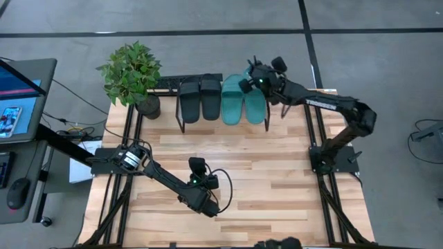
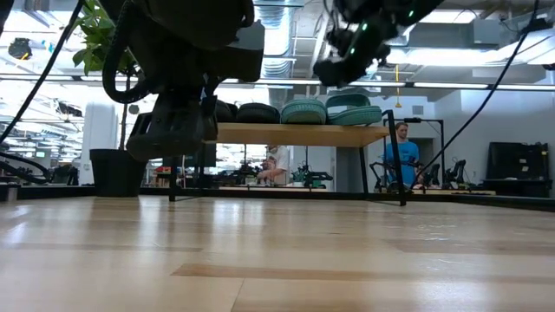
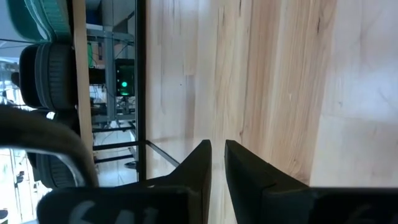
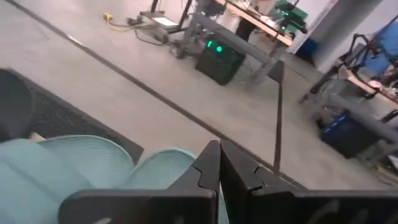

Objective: Pick and place slides into the shelf
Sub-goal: Adjust the green slipper on the shelf

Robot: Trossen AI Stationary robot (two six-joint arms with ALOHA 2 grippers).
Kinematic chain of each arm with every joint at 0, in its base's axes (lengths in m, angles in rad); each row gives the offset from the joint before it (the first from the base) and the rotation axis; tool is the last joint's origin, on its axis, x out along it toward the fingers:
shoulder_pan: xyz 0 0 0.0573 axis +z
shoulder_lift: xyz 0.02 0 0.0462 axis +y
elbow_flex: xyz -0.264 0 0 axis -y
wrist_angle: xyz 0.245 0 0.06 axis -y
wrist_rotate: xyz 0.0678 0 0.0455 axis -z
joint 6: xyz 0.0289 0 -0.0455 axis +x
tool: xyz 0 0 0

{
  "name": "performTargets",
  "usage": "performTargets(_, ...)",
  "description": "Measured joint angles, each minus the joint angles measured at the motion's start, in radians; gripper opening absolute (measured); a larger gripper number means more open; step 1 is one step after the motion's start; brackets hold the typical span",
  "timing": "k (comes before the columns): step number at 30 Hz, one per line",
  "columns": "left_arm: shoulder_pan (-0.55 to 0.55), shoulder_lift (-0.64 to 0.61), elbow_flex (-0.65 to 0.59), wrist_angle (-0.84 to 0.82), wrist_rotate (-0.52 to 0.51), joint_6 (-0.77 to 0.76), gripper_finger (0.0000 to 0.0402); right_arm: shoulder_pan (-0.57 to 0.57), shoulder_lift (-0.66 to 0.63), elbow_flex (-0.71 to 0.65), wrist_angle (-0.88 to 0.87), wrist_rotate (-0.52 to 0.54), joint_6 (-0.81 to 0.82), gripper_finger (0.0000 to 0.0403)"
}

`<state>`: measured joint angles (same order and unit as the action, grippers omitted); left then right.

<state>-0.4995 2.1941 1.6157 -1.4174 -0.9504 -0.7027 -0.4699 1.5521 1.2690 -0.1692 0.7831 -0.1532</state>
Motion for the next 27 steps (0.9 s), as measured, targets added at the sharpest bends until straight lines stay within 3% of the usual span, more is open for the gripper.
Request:
performTargets(5, 0.0, 0.0, 0.0, 0.017, 0.001, -0.001, 0.0036, -0.045, 0.073, 0.0, 0.069, 0.013, -0.077, 0.0)
performTargets(11, 0.001, 0.0, 0.0, 0.026, 0.004, -0.005, 0.0036, -0.097, 0.1, 0.003, 0.065, -0.162, -0.052, 0.0)
performTargets(16, 0.001, 0.0, 0.0, 0.027, 0.038, -0.02, 0.0036, -0.11, 0.101, 0.003, 0.035, -0.219, -0.026, 0.0)
performTargets(27, 0.001, 0.0, 0.0, 0.048, 0.059, -0.023, 0.0036, -0.141, 0.101, 0.003, -0.074, -0.244, 0.03, 0.0)
